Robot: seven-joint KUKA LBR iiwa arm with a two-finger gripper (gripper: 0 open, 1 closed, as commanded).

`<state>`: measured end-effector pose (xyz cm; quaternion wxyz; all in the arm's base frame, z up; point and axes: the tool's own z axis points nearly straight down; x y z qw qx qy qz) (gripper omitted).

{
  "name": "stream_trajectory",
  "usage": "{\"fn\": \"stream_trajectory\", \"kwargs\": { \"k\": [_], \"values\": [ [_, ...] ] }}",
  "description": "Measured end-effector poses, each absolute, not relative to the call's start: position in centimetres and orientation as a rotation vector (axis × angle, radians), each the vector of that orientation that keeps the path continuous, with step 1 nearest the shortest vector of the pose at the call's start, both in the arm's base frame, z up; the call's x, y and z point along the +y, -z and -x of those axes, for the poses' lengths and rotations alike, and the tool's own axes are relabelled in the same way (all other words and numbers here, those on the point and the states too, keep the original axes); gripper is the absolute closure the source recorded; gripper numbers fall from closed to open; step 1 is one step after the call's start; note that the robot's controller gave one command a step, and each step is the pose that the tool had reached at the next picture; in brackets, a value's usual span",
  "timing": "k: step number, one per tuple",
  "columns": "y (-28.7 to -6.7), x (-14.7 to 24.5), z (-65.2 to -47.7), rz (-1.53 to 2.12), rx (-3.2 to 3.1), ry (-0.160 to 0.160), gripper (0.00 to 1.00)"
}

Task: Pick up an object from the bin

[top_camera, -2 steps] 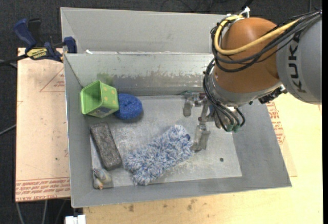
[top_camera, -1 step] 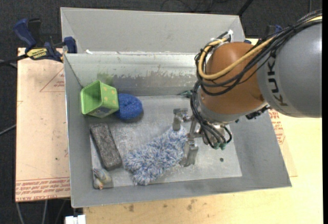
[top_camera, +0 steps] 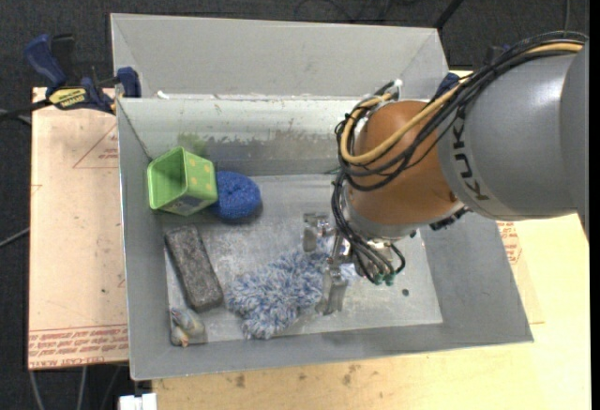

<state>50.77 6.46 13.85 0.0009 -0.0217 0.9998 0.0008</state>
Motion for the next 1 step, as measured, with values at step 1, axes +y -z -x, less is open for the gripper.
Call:
{"fn": "stream_trajectory", "kwargs": {
  "k": [1],
  "values": [
    [-10.19,8.75,-51.02,0.203,3.136,-0.002,1.0]
  ]
}}
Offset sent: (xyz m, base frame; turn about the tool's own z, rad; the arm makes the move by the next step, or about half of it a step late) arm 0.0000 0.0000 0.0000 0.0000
